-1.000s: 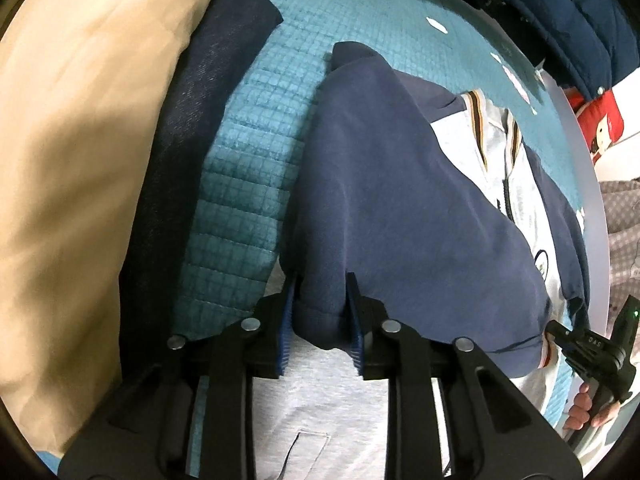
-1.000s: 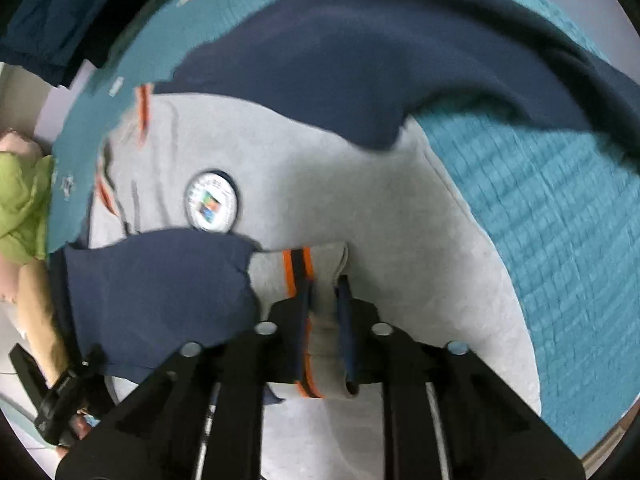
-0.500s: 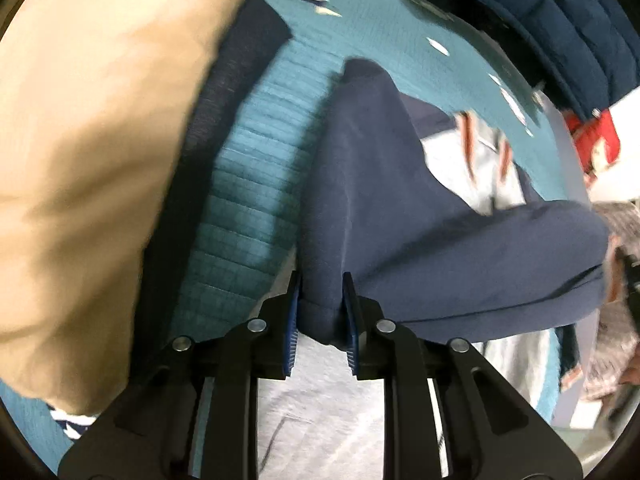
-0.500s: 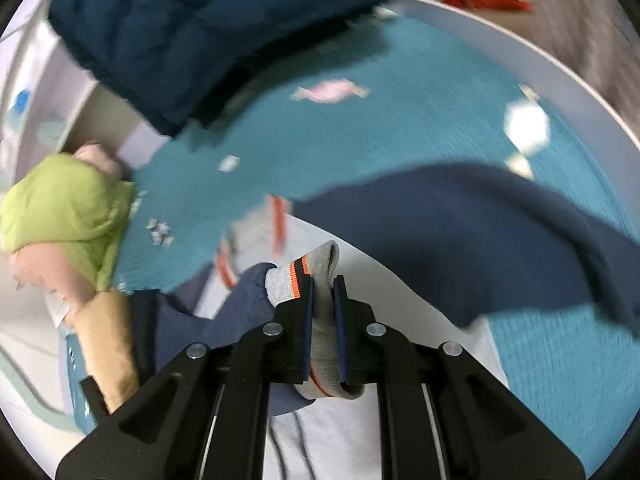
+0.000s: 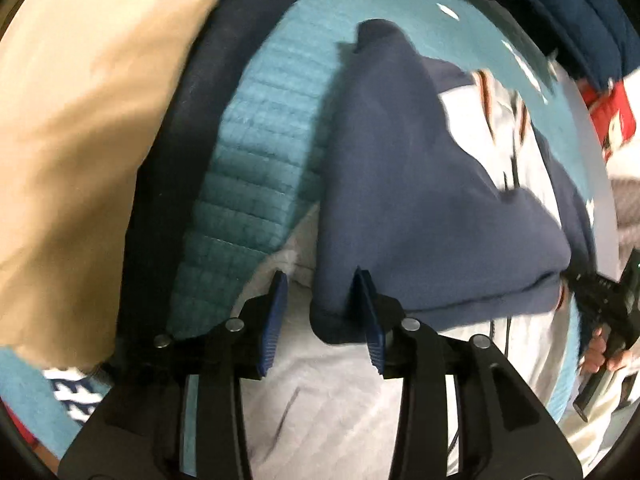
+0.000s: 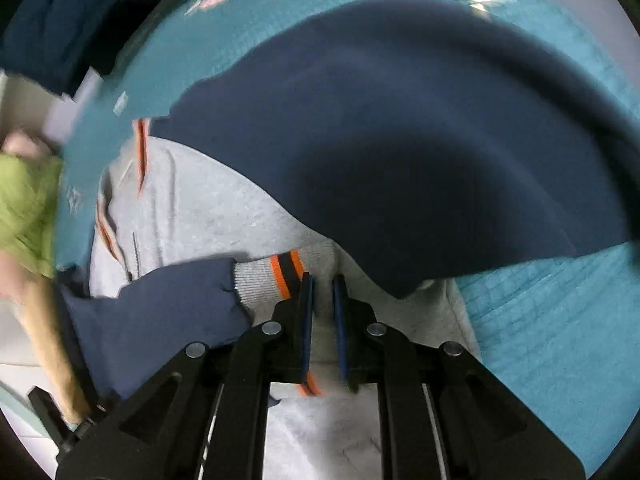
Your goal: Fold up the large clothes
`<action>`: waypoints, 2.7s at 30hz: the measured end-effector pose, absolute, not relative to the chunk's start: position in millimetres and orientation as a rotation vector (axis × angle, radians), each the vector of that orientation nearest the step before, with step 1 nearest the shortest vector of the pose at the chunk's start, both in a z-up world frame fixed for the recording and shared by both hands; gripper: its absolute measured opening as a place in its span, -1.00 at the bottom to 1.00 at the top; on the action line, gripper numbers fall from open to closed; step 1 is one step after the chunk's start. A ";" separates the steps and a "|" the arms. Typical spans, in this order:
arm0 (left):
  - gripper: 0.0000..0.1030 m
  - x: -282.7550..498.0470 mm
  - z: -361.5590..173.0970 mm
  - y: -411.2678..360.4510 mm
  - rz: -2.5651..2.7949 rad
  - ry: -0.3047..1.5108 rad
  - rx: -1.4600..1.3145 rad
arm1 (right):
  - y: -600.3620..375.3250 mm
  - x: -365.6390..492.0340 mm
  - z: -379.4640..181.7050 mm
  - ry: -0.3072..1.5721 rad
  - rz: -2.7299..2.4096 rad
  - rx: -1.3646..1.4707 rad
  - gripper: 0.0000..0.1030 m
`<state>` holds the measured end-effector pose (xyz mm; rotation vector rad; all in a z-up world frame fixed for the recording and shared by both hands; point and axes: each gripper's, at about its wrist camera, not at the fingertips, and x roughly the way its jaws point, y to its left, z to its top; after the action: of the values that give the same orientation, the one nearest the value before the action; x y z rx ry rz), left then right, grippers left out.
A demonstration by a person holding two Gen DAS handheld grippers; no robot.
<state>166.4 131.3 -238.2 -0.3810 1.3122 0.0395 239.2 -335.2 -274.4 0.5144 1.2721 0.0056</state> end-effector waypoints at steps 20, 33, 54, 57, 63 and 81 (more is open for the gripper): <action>-0.92 303.8 -218.2 161.2 0.132 1.150 -0.282 | -304.8 252.5 -233.4 1.203 0.100 0.459 -0.81; 0.27 319.7 -231.7 138.7 0.193 1.213 0.030 | -282.4 283.6 -264.9 1.281 0.003 0.273 -0.28; -0.69 218.4 -260.9 144.6 0.132 1.367 -0.326 | -277.1 245.6 -278.2 1.322 -0.055 0.331 -0.82; -0.65 214.8 -254.7 138.9 0.123 1.346 -0.262 | -273.5 245.2 -273.7 1.314 -0.062 0.308 -0.81; 0.11 208.6 -250.5 130.3 0.198 1.323 -0.126 | -271.6 234.9 -252.5 1.259 -0.053 0.324 -0.46; 0.42 168.7 -189.6 50.9 0.078 1.252 -0.059 | -451.3 127.0 -224.0 1.080 -0.463 0.428 0.45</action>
<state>168.7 50.9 -189.6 -0.0593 1.2515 0.0775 127.0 -451.3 -224.0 0.4277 1.0799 -0.4631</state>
